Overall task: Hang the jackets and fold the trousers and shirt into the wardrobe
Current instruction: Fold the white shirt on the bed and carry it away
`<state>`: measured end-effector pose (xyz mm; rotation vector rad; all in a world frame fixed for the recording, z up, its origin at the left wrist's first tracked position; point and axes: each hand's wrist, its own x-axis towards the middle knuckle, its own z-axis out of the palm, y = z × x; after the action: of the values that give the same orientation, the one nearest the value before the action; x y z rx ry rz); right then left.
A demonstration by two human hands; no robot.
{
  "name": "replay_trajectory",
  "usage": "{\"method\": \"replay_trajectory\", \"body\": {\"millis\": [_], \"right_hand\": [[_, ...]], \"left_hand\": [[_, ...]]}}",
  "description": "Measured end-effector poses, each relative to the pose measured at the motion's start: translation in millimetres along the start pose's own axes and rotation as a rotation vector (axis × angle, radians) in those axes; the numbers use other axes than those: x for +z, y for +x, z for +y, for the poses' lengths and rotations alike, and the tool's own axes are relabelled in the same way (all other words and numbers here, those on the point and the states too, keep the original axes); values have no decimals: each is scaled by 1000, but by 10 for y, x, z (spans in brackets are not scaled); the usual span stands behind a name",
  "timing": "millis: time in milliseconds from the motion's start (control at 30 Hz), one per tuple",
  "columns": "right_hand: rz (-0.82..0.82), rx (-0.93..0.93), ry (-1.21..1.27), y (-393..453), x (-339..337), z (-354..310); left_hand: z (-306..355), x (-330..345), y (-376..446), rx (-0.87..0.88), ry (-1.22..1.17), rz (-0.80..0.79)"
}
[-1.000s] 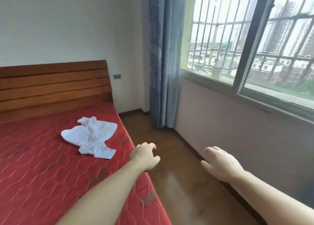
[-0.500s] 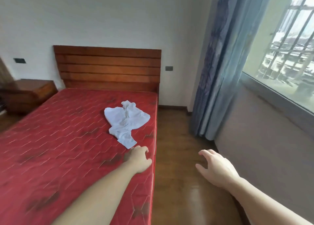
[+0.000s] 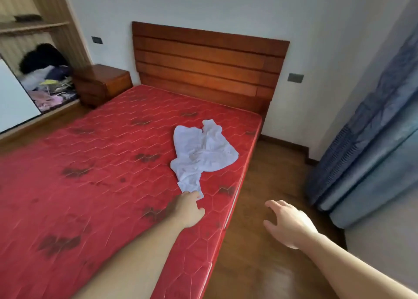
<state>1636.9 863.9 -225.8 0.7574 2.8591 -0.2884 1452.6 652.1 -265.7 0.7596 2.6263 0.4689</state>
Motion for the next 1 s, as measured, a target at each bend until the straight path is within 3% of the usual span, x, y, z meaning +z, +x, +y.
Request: {"method": "replay_trajectory", "body": {"millis": [267,400,700,1000], "right_hand": [[-17,-237,44,2086,-447,65],[-110,-348,78,3165,-432,56],[-348,-502,-50,4493,79,-318],[-440,-506,-118,5488,1170,-632]], "left_hand": [[174,-463,1253,-159,-23,176],[224,-484,1783,-318,-42,232],[-74,-116,2617,-573,-159,188],[-891,202,3824,-562,-99,110]]}}
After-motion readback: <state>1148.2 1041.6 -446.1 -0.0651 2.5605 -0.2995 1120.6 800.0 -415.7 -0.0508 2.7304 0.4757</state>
